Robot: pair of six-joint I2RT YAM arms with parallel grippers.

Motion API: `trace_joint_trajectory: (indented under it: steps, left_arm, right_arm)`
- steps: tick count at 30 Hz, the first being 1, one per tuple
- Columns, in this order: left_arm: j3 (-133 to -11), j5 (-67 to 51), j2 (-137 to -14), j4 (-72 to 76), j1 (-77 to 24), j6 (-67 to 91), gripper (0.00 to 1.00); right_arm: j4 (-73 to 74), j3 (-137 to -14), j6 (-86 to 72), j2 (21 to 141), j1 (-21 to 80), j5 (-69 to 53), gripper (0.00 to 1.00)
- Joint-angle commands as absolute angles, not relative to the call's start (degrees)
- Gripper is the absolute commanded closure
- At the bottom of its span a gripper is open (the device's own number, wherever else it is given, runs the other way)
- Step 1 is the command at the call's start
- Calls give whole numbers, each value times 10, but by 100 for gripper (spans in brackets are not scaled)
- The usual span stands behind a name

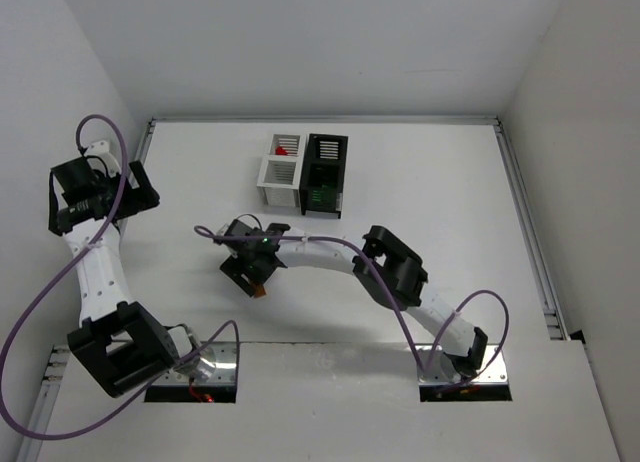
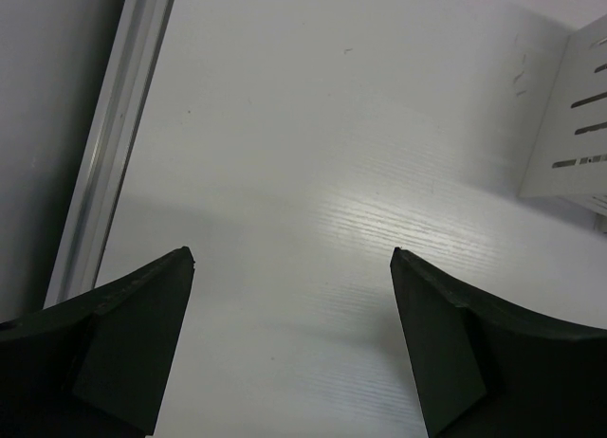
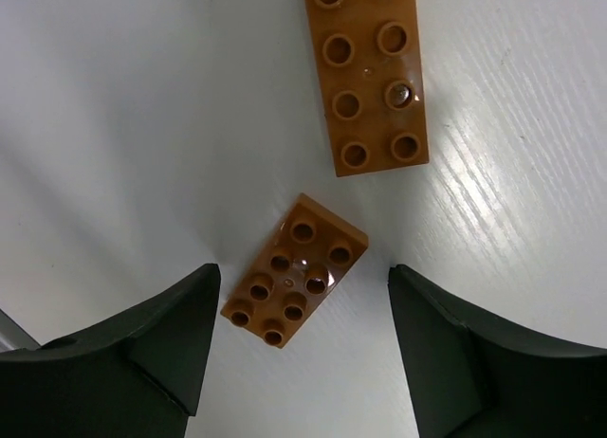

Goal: Sort the legos into containers by color

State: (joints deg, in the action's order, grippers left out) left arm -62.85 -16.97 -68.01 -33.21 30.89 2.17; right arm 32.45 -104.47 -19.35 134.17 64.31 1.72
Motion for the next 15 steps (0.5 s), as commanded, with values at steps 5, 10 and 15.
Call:
trace_joint_trajectory:
  steps: [5,10,15]
  left_arm:
    - [-613,-186,-673,-302,321,18,9]
    - [-591,-220,-673,-270,321,18,9]
    - [-559,-266,-673,-251,316,-11,9]
  right_arm:
    - [340,-1025,-193,1353,632,4,49]
    - [345,-968,-153,1299,620,-4,84]
    - [344,-947,-106,1206,602,40,100]
